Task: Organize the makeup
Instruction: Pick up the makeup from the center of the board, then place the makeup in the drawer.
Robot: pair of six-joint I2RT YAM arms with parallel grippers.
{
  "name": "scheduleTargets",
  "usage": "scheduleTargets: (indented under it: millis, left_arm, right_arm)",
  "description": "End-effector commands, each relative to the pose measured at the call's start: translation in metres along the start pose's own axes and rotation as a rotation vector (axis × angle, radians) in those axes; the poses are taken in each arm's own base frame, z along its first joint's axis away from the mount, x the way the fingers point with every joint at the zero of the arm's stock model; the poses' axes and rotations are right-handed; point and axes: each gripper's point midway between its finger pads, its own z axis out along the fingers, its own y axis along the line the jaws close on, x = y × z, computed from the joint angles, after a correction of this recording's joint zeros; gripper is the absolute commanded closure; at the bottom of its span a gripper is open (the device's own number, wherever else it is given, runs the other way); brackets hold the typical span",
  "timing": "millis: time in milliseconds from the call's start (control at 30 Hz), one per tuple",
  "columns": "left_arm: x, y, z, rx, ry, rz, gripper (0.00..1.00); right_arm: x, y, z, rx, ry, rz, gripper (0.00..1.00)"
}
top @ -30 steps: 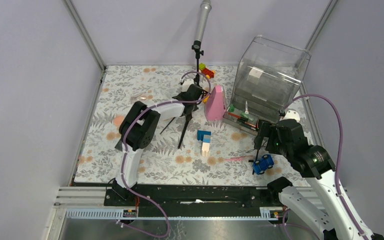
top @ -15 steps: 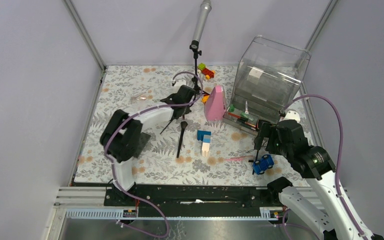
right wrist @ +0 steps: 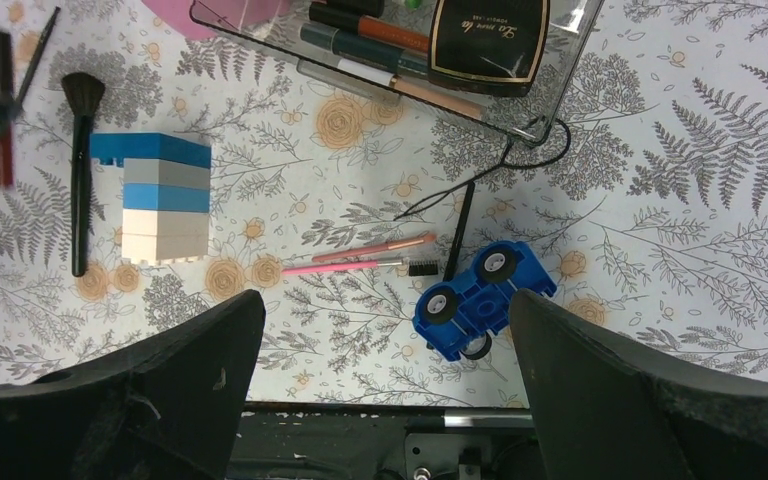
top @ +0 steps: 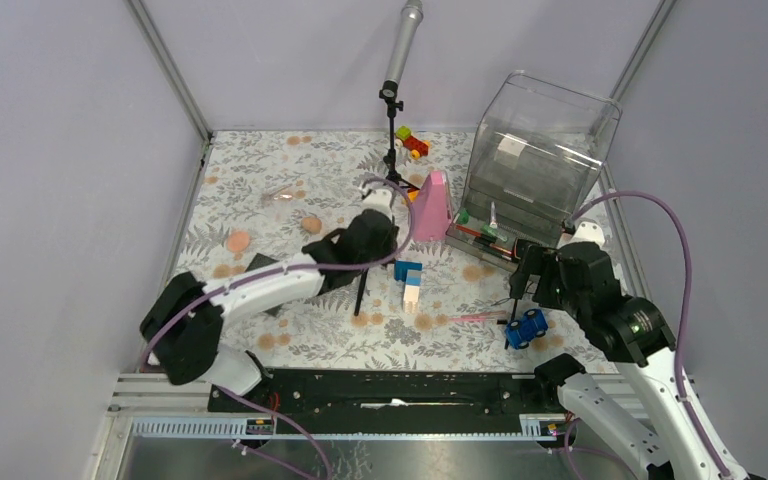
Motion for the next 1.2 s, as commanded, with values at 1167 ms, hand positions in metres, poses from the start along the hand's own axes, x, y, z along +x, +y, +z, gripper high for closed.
scheduleTargets:
  millis: [1167]
  left_arm:
    - [-0.004,-0.26,0.035,0.9,-0.441,1.549,0.91]
  right_arm:
    - [-0.097,-0.039,-0.167,-0.195,-0.775,0.3,0.01]
